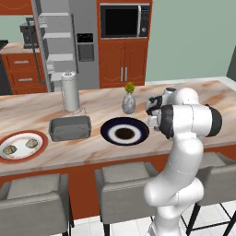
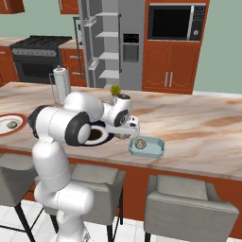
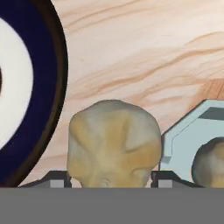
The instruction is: Place two dumplings into each of the tupperware containers and then place the containers in the fridge.
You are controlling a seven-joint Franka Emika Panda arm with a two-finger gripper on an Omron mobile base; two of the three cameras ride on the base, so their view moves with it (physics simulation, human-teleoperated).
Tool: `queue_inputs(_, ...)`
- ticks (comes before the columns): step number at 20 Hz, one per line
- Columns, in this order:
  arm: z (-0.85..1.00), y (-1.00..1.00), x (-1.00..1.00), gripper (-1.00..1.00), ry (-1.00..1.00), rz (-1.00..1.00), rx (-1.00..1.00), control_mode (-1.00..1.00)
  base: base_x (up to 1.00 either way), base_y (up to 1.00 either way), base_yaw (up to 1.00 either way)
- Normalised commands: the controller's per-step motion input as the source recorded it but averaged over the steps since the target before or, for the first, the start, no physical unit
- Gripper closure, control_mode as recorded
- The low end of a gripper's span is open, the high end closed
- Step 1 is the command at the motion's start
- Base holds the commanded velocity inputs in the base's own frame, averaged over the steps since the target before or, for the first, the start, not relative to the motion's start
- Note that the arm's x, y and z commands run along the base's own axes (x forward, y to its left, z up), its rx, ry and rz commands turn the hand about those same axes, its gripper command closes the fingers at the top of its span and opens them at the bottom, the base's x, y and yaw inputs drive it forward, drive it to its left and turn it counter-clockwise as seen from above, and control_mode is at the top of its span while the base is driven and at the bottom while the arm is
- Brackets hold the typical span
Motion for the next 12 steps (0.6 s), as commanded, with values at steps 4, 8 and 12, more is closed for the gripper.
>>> queue_inputs(4,0.04,-0.98,-0.21,1.00,0.00,0.00,0.00,-1.00,0.00,0.00,0.00)
queue_inputs(8,0.09,-0.90,0.00,1.00,0.00,0.00,0.00,-1.00,0.00,0.00,0.00)
queue_inputs(12,0.01,-0.72,0.09,1.00,0.00,0.00,0.00,-1.00,0.00,0.00,0.00)
